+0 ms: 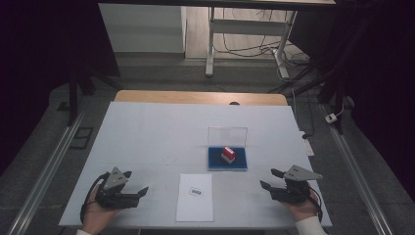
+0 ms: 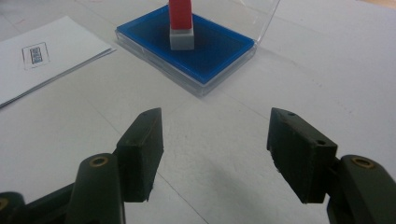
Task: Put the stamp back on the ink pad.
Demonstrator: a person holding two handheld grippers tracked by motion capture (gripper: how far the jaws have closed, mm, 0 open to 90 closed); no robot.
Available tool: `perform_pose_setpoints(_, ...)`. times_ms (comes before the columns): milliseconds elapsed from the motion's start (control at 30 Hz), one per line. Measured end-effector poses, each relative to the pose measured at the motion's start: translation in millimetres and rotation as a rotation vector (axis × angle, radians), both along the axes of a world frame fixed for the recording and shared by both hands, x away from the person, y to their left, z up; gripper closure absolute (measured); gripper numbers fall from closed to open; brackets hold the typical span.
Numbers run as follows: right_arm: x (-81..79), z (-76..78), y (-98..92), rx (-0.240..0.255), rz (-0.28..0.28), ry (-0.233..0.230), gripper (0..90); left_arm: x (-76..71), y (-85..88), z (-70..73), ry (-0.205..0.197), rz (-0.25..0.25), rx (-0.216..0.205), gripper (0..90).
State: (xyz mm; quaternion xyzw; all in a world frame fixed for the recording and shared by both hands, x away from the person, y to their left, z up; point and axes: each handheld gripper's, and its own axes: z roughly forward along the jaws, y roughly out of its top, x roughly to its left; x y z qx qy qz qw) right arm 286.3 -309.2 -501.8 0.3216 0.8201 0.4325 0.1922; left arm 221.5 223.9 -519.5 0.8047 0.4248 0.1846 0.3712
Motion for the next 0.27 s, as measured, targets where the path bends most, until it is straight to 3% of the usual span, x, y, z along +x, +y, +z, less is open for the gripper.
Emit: perform_pose_setpoints(267, -0.5, 1.1, 2.9, -0.011, 0.015, -0.006, 36.0, 0.1, 0.2, 0.1, 0.000, 0.000, 0.002, 17.6)
